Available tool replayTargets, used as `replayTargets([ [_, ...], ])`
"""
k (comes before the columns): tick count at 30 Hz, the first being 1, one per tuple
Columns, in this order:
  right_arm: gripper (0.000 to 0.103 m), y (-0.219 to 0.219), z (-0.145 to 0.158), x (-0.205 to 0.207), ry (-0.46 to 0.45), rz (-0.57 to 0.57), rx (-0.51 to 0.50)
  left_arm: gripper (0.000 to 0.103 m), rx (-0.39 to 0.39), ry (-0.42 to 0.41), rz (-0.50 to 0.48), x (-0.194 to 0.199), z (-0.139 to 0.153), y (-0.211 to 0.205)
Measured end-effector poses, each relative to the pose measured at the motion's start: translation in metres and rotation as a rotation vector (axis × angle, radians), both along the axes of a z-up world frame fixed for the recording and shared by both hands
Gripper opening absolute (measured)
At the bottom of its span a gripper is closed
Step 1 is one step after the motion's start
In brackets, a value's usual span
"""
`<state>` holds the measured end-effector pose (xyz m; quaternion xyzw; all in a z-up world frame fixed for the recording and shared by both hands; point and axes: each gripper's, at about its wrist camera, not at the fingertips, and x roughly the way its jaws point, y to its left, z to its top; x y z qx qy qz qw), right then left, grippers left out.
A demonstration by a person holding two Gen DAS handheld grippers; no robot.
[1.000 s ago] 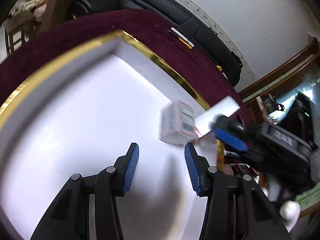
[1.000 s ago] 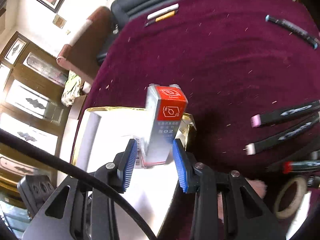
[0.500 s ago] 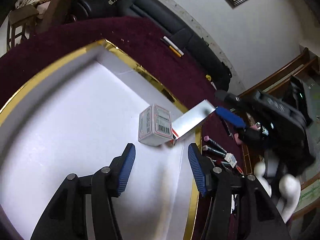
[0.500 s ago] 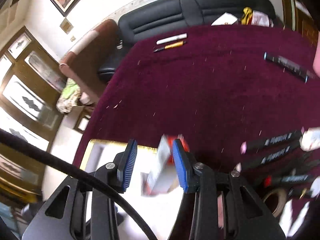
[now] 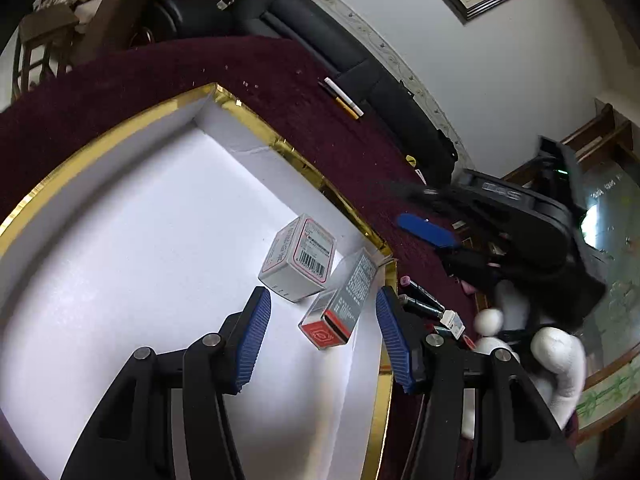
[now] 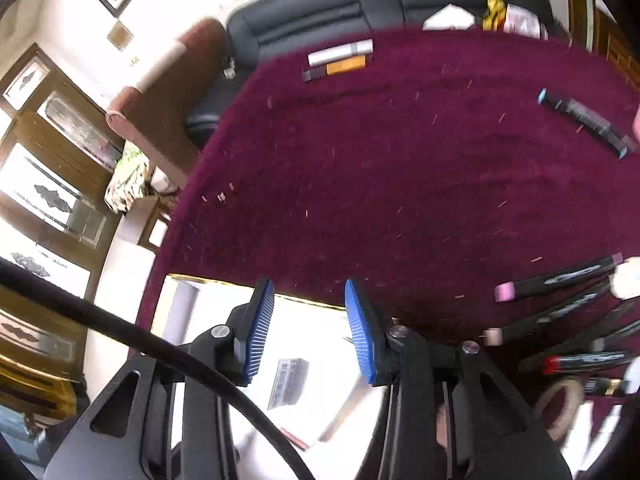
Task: Organize objects
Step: 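Open both grippers over the tray and return toward the pile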
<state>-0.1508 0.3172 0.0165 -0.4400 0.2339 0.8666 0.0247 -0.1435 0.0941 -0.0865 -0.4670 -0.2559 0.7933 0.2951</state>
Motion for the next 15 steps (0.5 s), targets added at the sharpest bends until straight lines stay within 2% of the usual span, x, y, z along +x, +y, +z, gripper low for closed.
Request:
replayTargets([
  [3, 0.035, 0.001, 0.043, 0.038, 0.081, 0.028, 0.1, 0.048, -0.026, 0.075, -0.016, 0.013, 0.02, 0.004],
  [5, 0.035, -0.002, 0.075, 0.079, 0.158, 0.03, 0.213, 0.048, -0.035, 0.139, -0.046, 0.027, 0.038, 0.011],
  [7, 0.038, -0.006, 0.105, 0.129, 0.295, -0.026, 0.381, 0.049, -0.036, 0.191, -0.091, 0.041, 0.053, 0.02],
  [8, 0.061, -0.009, 0.114, 0.158, 0.376, -0.075, 0.47, 0.049, -0.037, 0.21, -0.11, 0.046, 0.058, 0.023],
  [9, 0.081, -0.007, 0.116, 0.185, 0.46, -0.114, 0.514, 0.049, -0.041, 0.226, -0.132, 0.049, 0.063, 0.03],
  [10, 0.102, -0.002, 0.109, 0.212, 0.549, -0.135, 0.494, 0.049, -0.049, 0.243, -0.157, 0.052, 0.066, 0.043],
  [11, 0.103, 0.006, 0.1, 0.225, 0.567, -0.137, 0.448, 0.049, -0.068, 0.258, -0.184, 0.057, 0.068, 0.053],
  [13, 0.103, 0.029, 0.068, 0.229, 0.403, -0.139, 0.336, 0.048, -0.109, 0.264, -0.22, 0.066, 0.068, 0.071],
  [15, 0.099, 0.057, 0.026, 0.238, 0.305, -0.193, 0.203, 0.048, -0.158, 0.259, -0.266, 0.072, 0.064, 0.092],
])
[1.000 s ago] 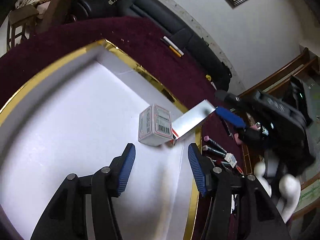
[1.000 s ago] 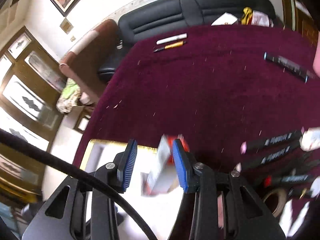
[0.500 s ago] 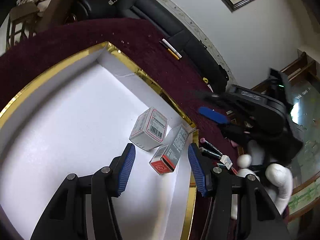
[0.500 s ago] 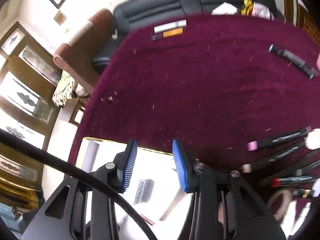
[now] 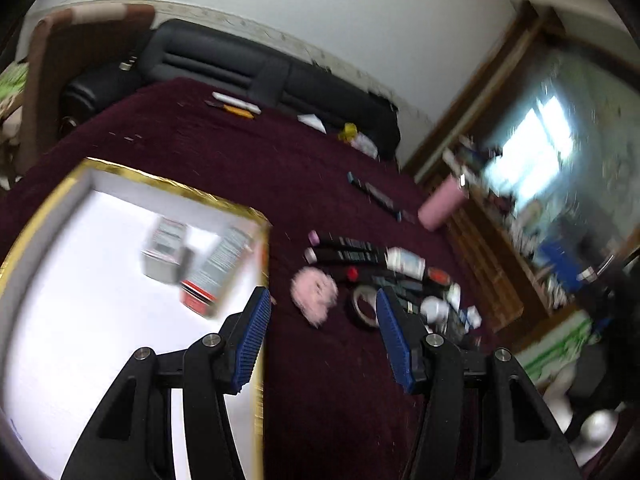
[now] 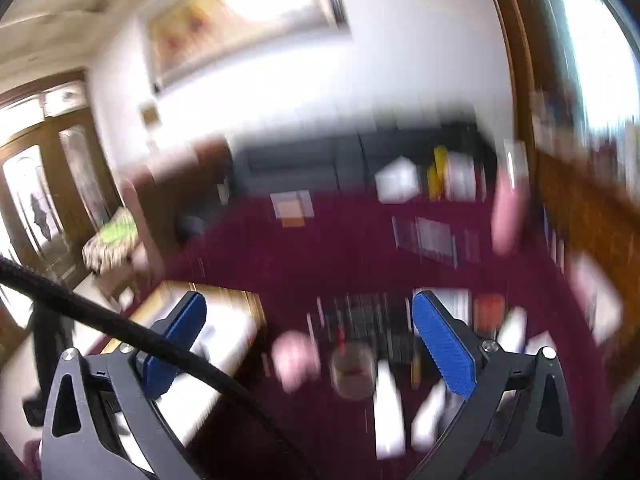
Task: Organize objects
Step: 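Open both grippers over the tray and return toward the pile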
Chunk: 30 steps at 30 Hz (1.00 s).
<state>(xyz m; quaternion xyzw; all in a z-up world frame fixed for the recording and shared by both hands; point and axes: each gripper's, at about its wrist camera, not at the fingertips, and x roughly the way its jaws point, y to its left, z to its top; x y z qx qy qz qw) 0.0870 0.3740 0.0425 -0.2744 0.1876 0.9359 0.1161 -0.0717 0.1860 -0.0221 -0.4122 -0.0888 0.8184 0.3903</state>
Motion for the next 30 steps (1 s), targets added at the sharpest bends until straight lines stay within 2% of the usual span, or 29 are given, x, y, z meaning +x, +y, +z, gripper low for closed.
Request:
replayTargets([
  [4, 0.097, 0.037, -0.055, 0.022, -0.085, -0.054, -0.168, 0.048, -0.157, 0.025, -0.039, 0.015, -0.009, 0.034],
  [8, 0.097, 0.059, -0.082, 0.04, -0.124, -0.068, -0.272, 0.048, -0.296, 0.046, -0.035, 0.013, -0.024, 0.062],
  [12, 0.097, 0.067, -0.095, 0.052, -0.122, -0.072, -0.303, 0.048, -0.395, 0.036, -0.003, -0.014, -0.041, 0.093],
  [18, 0.097, 0.068, -0.088, 0.053, -0.108, -0.057, -0.285, 0.048, -0.531, 0.082, -0.002, -0.028, -0.064, 0.129],
  [21, 0.097, 0.066, -0.088, 0.048, -0.109, -0.044, -0.289, 0.049, -0.554, 0.12, 0.003, -0.026, -0.068, 0.136],
  [25, 0.097, 0.063, -0.092, 0.043, -0.118, -0.036, -0.291, 0.051, -0.568, 0.116, -0.011, -0.024, -0.078, 0.141],
  [28, 0.097, 0.062, -0.094, 0.04, -0.13, -0.038, -0.28, 0.053, -0.579, 0.15, -0.021, -0.018, -0.08, 0.146],
  [29, 0.097, 0.063, -0.094, 0.04, -0.133, -0.038, -0.278, 0.051, -0.569, 0.146, -0.025, -0.018, -0.079, 0.145],
  [30, 0.097, 0.063, -0.094, 0.039, -0.137, -0.039, -0.276, 0.039, -0.549, 0.139, -0.025, -0.018, -0.076, 0.142],
])
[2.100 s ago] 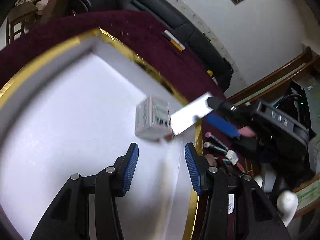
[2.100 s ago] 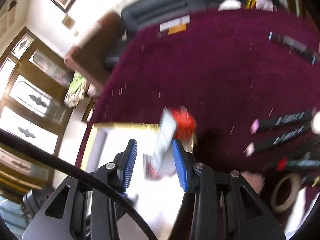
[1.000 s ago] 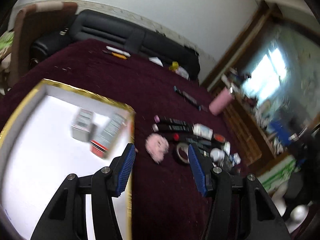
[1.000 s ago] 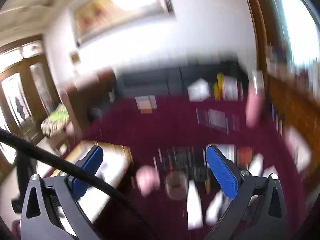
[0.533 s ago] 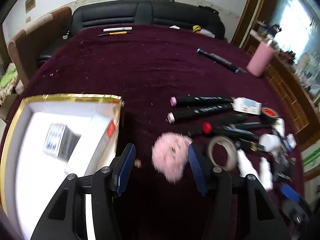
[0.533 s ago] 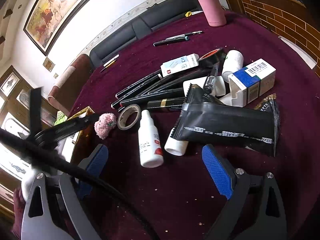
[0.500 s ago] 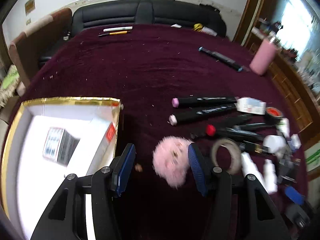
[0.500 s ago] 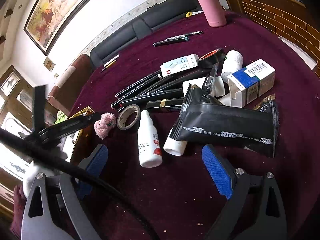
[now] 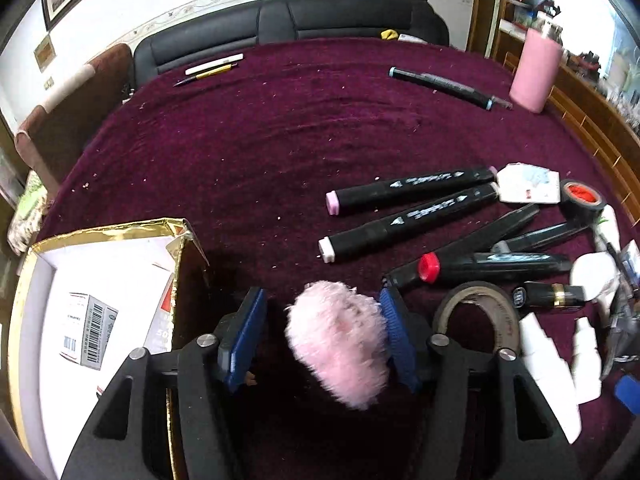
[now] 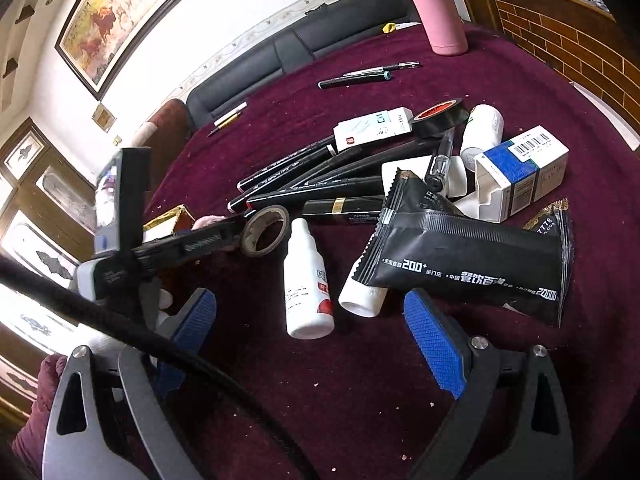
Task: Organize objects
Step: 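Grasp the pink fluffy ball with the left gripper while the right gripper grasps the tape roll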
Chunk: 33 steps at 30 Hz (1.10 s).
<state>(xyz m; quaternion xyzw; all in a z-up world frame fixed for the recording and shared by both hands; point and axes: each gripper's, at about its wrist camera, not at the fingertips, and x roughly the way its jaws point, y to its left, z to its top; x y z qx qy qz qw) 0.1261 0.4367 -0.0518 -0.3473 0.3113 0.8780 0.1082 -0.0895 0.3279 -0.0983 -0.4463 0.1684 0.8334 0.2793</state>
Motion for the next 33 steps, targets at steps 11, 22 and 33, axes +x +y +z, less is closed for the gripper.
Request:
replayTargets([
  [11, 0.097, -0.027, 0.027, -0.047, -0.057, 0.158, 0.199, 0.011, 0.303, -0.117, -0.081, 0.036, 0.056, -0.063],
  [22, 0.057, -0.078, -0.009, -0.147, -0.298, 0.49, 0.599, 0.011, 0.256, -0.176, -0.012, 0.009, 0.038, -0.069],
  [33, 0.009, -0.036, -0.027, -0.131, -0.335, 0.437, 0.276, 0.012, 0.233, -0.149, -0.019, -0.002, 0.036, -0.066],
])
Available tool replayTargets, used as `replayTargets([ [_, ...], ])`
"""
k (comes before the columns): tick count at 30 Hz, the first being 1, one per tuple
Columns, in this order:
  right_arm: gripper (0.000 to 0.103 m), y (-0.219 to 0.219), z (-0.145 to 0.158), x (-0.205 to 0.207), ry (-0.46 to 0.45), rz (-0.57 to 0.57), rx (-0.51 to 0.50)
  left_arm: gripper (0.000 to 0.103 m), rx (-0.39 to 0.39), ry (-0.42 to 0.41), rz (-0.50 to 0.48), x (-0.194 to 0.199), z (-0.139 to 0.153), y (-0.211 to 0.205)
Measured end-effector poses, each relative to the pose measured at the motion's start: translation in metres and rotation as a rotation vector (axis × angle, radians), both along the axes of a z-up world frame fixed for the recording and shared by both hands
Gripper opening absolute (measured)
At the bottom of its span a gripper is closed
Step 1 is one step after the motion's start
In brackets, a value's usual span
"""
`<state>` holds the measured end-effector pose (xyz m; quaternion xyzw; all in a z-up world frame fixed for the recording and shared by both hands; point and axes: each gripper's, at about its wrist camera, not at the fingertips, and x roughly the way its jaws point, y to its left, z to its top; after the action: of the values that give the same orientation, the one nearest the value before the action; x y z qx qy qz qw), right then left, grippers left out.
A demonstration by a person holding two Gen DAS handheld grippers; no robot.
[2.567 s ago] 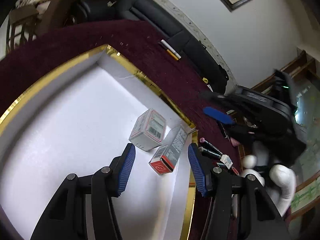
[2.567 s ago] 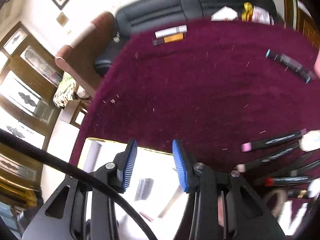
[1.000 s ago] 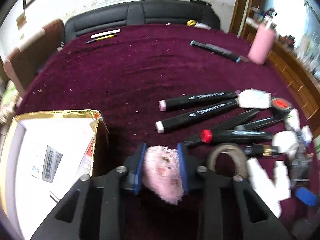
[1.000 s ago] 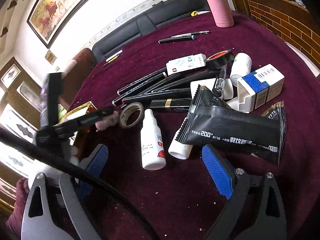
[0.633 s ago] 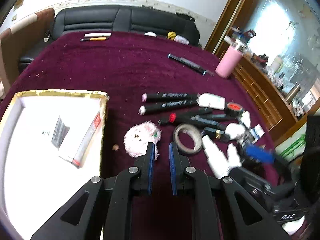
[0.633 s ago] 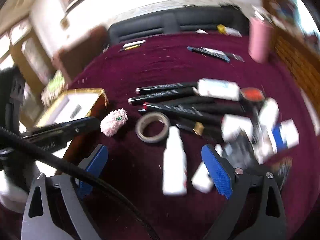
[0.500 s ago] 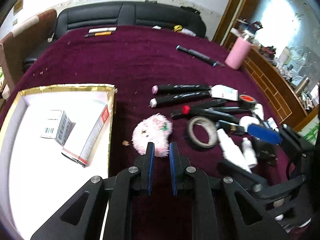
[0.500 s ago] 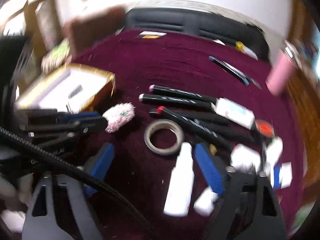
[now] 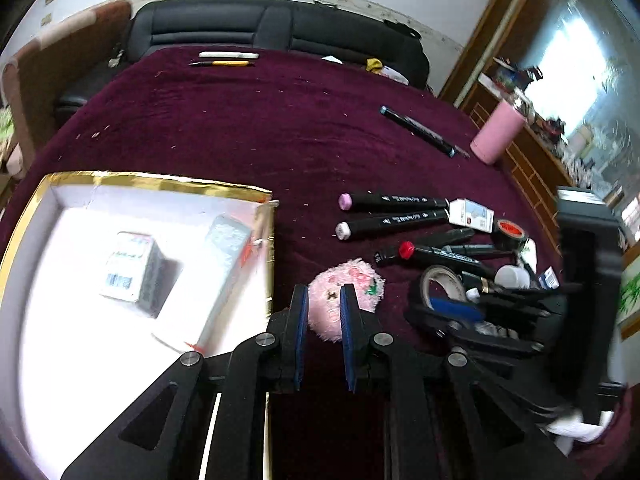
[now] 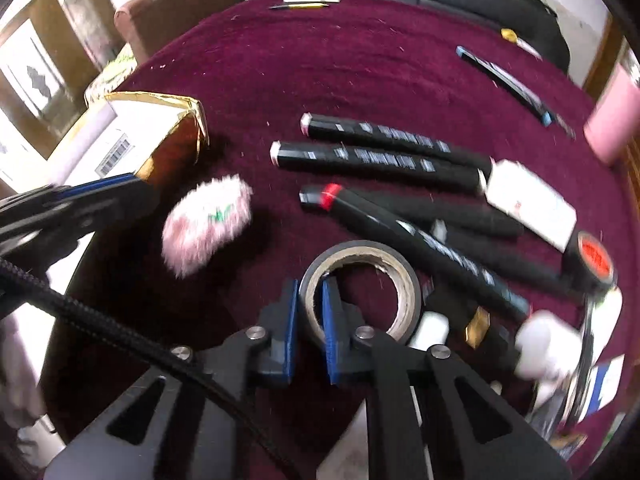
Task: Organize objects
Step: 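Grasp the pink fluffy ball with the left gripper while the right gripper grasps the tape roll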
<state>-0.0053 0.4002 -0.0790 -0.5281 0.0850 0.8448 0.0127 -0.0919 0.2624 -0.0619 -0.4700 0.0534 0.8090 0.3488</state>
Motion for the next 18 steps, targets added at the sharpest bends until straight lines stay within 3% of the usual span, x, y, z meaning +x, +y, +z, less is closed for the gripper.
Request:
replayTargets([
  [5, 0.01, -0.001, 0.004, 0.025, 0.019, -0.019, -0.072, 0.015, -0.14, 0.074, -0.048, 0.003, -0.011, 0.035],
  [6, 0.01, 0.0, 0.004, 0.027, 0.025, -0.021, -0.08, 0.025, -0.167, 0.086, -0.054, 0.002, -0.014, 0.042],
  [7, 0.01, 0.0, 0.004, 0.029, 0.032, -0.024, -0.089, 0.042, -0.189, 0.102, -0.065, 0.003, -0.017, 0.049],
  [8, 0.01, 0.0, 0.002, 0.029, 0.036, -0.027, -0.094, 0.049, -0.231, 0.116, -0.073, 0.002, -0.021, 0.058],
  [11, 0.01, -0.002, 0.003, 0.029, 0.047, -0.025, -0.09, 0.058, -0.315, 0.121, -0.11, 0.005, -0.037, 0.077],
  [12, 0.01, -0.001, 0.003, 0.029, 0.048, -0.023, -0.085, 0.061, -0.353, 0.171, -0.12, 0.01, -0.039, 0.082],
  [15, 0.01, -0.003, 0.004, 0.033, 0.063, -0.026, -0.076, 0.061, -0.396, 0.292, -0.136, 0.024, -0.038, 0.087],
  [16, 0.01, -0.003, 0.004, 0.034, 0.069, -0.033, -0.073, 0.05, -0.399, 0.314, -0.147, 0.027, -0.038, 0.087],
  [18, 0.01, -0.006, 0.004, 0.032, 0.077, -0.042, -0.065, 0.026, -0.338, 0.253, -0.194, 0.03, -0.036, 0.084],
])
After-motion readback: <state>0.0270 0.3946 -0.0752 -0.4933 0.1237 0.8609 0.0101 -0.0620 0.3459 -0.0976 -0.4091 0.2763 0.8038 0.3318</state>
